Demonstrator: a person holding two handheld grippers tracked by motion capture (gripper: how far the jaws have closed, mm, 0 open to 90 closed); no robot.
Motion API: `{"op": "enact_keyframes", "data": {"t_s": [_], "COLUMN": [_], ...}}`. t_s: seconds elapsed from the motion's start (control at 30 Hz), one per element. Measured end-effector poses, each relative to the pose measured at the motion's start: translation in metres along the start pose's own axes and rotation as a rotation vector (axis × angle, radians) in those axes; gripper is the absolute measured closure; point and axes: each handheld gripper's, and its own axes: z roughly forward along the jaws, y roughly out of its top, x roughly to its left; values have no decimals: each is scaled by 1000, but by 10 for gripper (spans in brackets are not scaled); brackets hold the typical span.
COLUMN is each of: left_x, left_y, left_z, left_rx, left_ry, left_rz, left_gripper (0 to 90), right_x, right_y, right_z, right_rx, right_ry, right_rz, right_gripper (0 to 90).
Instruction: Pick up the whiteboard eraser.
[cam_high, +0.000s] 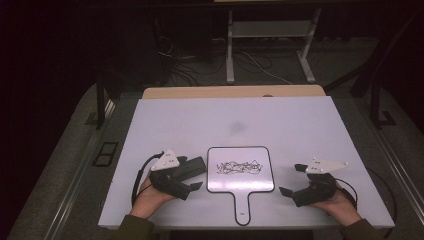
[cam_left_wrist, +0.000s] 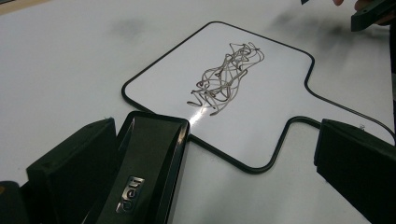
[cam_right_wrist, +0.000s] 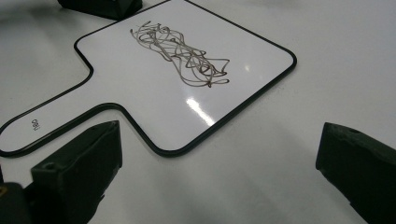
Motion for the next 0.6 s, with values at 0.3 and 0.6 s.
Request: {"op": "enact_keyframes", "data": {"t_s": [0.3,0.6], "left_x": [-1,-2], "left_y": [2,6], "left_z": [0,-1], "left_rx": [2,5], "left_ry": [3,3], "left_rz": [-3,16], "left_gripper": [0,0], "right_x": [-2,-2], "right_y": [0,0], "right_z": [-2,-5], "right_rx": [-18,-39], "right_ry": [2,-4], "right_rz": [8,11], "right_gripper": [0,0]}}
